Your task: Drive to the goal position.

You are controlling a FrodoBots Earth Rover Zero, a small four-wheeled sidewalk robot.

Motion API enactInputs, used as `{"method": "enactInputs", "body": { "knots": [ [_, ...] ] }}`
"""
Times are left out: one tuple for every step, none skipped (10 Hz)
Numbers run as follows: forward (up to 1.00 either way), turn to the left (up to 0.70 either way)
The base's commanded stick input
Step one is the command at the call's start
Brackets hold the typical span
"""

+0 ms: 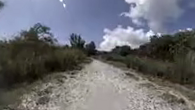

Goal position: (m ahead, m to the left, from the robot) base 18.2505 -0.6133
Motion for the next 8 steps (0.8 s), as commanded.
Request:
{"method": "enactInputs", "body": {
  "knots": [
    [0.85, 0.0],
    [0.85, 0.0],
    [0.85, 0.0],
    [0.85, 0.0],
    [0.85, 0.0],
    [0.85, 0.0],
    [0.85, 0.0],
    [0.85, 0.0]
  ]
}}
